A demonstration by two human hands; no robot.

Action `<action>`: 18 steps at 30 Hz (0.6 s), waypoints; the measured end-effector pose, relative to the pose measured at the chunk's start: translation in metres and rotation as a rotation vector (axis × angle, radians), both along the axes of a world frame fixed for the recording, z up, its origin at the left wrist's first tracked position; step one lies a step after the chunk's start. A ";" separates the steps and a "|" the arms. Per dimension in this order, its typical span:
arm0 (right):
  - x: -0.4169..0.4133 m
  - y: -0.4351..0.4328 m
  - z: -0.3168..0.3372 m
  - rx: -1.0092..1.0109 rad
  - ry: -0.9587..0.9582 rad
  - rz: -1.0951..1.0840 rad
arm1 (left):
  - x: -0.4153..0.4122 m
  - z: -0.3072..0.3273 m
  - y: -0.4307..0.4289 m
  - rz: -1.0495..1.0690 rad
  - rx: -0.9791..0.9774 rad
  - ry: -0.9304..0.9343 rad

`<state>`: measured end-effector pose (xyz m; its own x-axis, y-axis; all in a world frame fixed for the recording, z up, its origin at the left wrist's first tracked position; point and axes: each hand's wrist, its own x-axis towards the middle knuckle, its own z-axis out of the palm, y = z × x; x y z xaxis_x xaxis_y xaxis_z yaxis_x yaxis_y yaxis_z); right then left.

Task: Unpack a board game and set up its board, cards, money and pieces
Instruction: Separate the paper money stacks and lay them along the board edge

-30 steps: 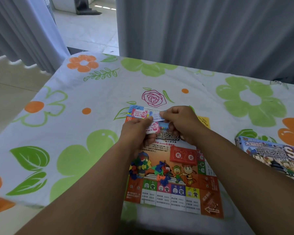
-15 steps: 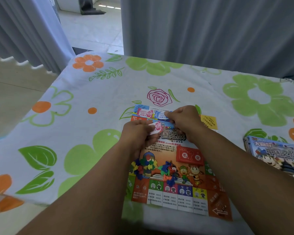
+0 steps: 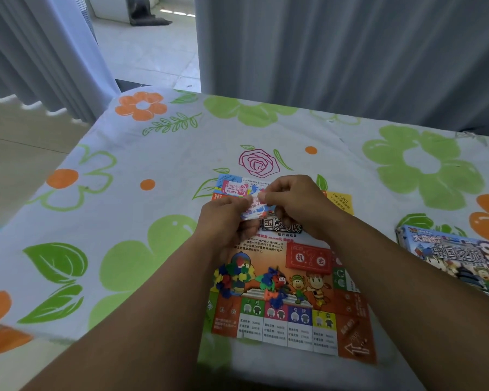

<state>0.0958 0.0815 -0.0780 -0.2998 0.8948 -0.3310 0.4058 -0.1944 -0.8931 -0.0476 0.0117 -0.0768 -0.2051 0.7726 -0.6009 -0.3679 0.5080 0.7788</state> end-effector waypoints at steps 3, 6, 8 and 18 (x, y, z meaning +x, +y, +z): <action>-0.006 0.003 0.000 -0.031 0.041 -0.077 | -0.003 0.003 0.001 0.028 -0.014 -0.008; -0.014 0.008 0.000 -0.066 0.130 -0.178 | -0.009 0.002 -0.001 0.040 -0.038 -0.003; -0.020 0.011 -0.002 -0.091 0.180 -0.238 | -0.015 0.000 -0.003 0.021 -0.043 0.011; -0.054 0.015 -0.018 -0.078 0.046 -0.239 | -0.037 -0.004 -0.007 0.008 -0.142 0.024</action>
<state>0.0420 0.0961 -0.0958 -0.0987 0.9144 -0.3927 0.2994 -0.3490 -0.8880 -0.0846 0.0051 -0.0810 -0.2265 0.6784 -0.6989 -0.3550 0.6107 0.7078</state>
